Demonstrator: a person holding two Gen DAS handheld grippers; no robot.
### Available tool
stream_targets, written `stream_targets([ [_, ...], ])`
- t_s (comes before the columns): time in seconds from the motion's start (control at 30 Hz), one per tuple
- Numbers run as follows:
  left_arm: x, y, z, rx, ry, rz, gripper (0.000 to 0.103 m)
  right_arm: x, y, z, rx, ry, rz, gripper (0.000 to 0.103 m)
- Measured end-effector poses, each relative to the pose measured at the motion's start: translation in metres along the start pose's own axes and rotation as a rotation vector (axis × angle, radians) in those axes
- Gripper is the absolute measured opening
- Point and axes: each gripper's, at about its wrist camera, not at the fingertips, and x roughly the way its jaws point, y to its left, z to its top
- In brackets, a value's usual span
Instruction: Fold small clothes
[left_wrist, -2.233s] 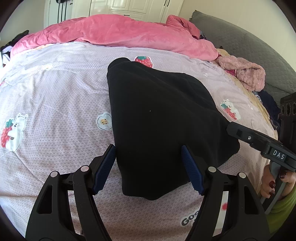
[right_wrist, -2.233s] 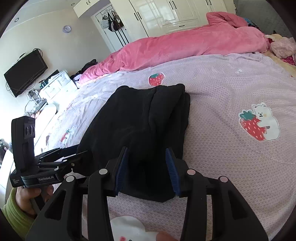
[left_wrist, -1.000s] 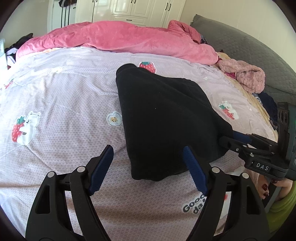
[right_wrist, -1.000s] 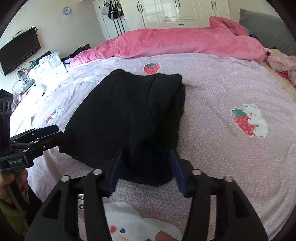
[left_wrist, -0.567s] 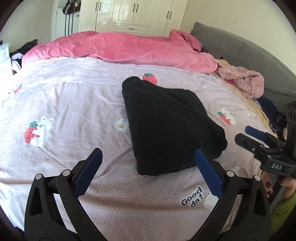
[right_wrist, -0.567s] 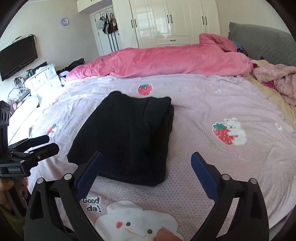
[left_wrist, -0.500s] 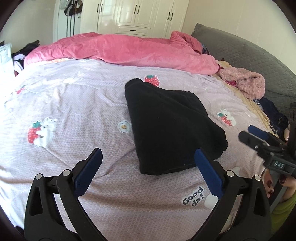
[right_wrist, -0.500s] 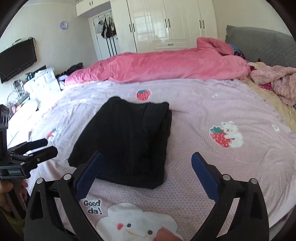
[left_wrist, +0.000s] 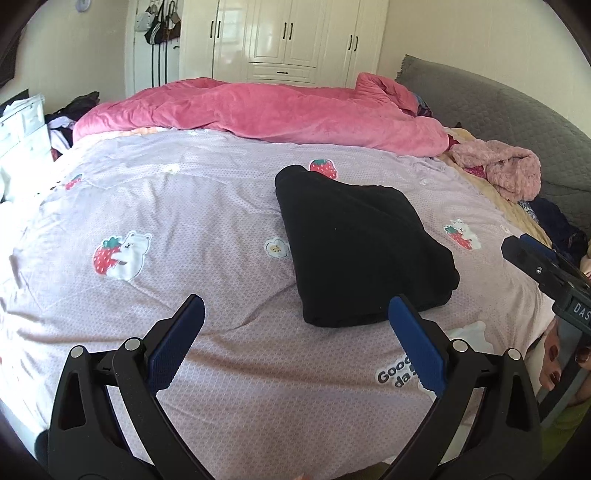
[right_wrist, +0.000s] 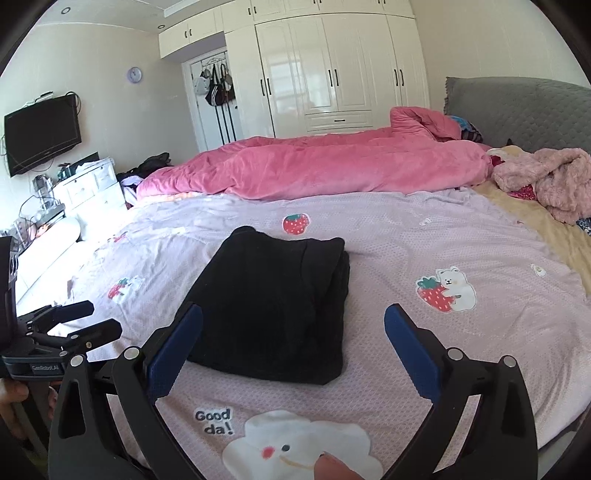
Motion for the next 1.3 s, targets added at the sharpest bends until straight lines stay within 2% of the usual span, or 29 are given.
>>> stream_targets([
  [0.3,-0.016,0.001,-0.027,0.018,-0.01,0.017,0.094,-0.01,0.016,-0.034,0.009,-0.004,-0.038,0.098],
  [0.6,-0.013,0.011,-0.046,-0.003,0.025,0.0,0.094,0.009,0.027,-0.078,0.068,0.14,-0.085,0.098],
  [0.8,-0.011,0.021,-0.051,-0.037,0.039,0.008,0.094,0.015,0.032,-0.08,0.055,0.153,-0.113,0.098],
  [1.3,-0.011,0.021,-0.052,-0.037,0.044,0.019,0.094,0.016,0.031,-0.08,0.058,0.155,-0.115,0.098],
])
